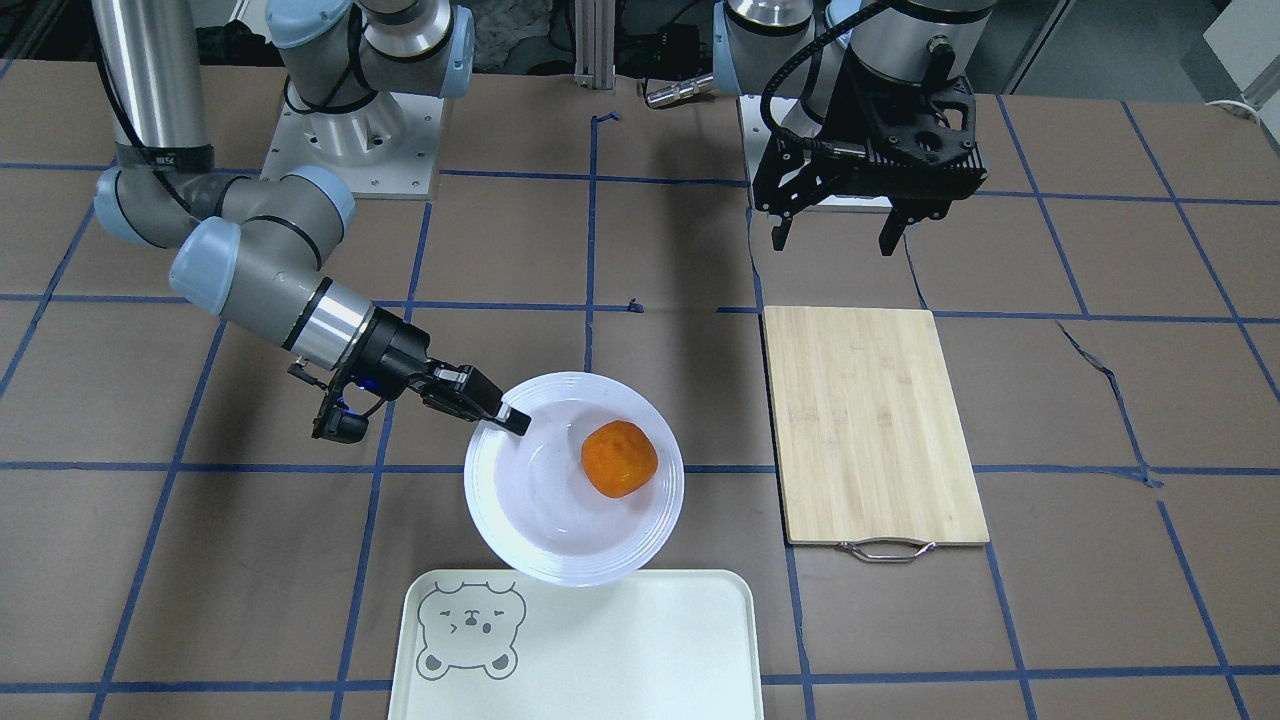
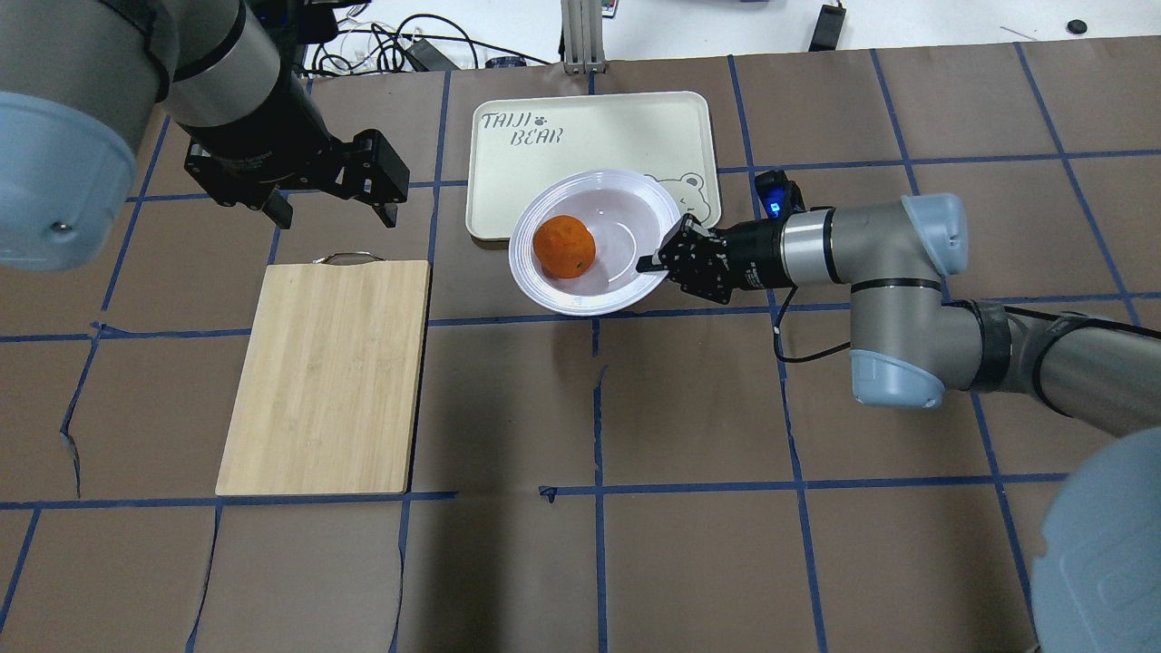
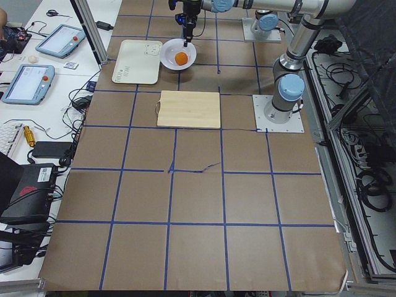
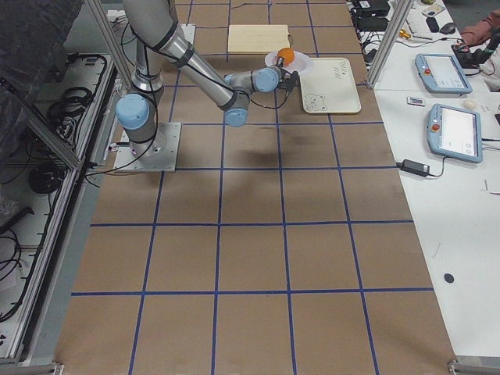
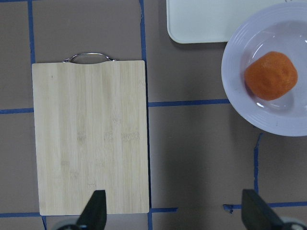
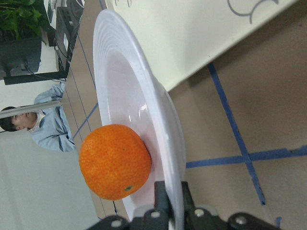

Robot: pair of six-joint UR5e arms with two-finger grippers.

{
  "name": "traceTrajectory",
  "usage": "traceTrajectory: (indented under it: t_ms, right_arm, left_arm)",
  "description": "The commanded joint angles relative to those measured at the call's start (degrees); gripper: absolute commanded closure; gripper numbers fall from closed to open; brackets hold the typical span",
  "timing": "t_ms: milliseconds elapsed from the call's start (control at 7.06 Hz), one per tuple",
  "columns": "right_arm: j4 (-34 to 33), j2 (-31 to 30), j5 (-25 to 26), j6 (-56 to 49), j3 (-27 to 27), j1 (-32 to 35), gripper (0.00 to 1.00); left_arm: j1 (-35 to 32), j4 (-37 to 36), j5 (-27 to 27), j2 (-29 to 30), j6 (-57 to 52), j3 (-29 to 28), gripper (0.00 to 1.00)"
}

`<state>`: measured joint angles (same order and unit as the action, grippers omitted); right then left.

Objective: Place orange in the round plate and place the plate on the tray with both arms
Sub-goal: 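Lift the plate with the right gripper and carry it over the bear tray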

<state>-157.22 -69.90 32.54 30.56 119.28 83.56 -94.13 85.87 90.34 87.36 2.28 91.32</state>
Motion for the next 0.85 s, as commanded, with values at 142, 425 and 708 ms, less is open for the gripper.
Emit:
traceTrajectory:
  t_ms: [142, 425, 708]
  right_arm:
    - [8.77, 11.56, -1.34, 0.55, -22.25, -0.76, 0.91]
    - [9.03, 20.12, -1.25, 0.73, -31.72, -0.41, 0.91]
    - [9.03, 23.04, -0.72, 0.73, -33.41, -0.24, 0.91]
  left_arm:
    - [0.00, 0.00, 0.01, 0.00, 0.00, 0.00, 0.00]
    - [0.00, 0.00, -0.08, 0.00, 0.00, 0.00, 0.00]
    - [0.00, 0.00, -0.08, 0.00, 0.00, 0.09, 0.00]
